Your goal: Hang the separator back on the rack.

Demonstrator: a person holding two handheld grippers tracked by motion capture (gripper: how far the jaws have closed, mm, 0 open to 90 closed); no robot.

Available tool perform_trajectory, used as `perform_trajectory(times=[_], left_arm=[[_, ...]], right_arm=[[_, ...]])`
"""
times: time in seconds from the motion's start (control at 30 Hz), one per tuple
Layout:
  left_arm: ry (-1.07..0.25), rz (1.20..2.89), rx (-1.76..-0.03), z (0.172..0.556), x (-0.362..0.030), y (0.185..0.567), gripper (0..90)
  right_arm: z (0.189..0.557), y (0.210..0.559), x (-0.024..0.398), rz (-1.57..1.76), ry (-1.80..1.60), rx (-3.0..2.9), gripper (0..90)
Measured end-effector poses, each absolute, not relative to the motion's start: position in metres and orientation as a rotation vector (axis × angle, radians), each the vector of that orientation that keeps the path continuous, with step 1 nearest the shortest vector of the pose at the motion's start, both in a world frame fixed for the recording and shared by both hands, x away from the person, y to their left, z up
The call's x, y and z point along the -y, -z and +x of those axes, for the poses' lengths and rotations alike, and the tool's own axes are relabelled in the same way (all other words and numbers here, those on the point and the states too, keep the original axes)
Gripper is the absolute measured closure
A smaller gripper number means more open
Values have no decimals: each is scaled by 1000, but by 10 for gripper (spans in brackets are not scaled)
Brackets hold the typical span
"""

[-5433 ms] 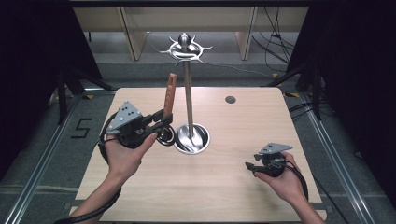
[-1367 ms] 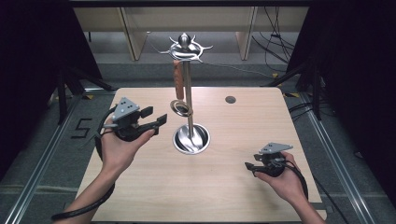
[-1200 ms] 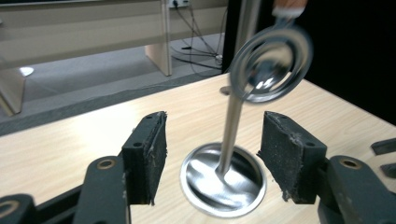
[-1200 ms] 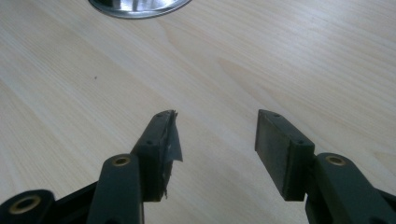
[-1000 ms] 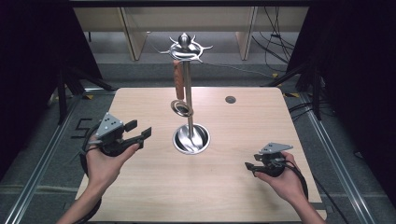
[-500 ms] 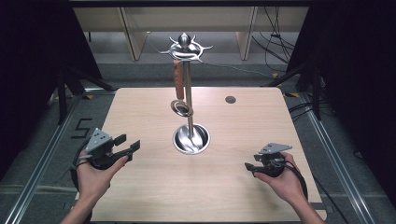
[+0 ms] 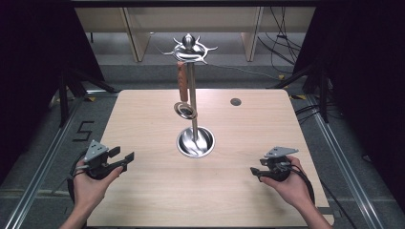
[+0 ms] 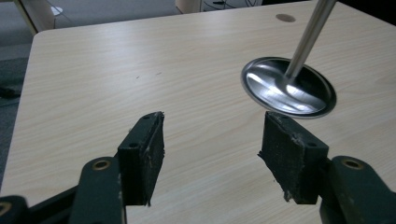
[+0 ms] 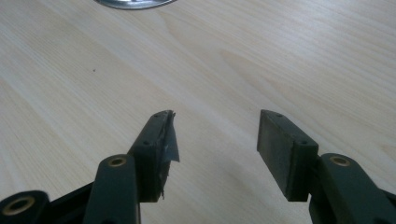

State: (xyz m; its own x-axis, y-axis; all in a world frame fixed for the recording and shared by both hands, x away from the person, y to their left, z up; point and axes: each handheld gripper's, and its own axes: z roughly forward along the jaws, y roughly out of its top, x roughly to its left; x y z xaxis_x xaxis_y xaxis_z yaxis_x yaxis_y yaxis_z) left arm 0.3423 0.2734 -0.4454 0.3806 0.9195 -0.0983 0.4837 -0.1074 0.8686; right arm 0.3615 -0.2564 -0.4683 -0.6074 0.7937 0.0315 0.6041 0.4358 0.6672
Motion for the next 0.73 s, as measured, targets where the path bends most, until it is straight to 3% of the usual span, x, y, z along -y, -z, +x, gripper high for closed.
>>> perform_trajectory(times=[0.3,0.73], left_arm=[[-536,1718,-1312,344,-286,462,387],[-529,1731,-1302,343,-285,463,385]], right_arm=[[365,469,258,1152,-932,-2422,457],[365,471,256,1206,-968,-2403,455]])
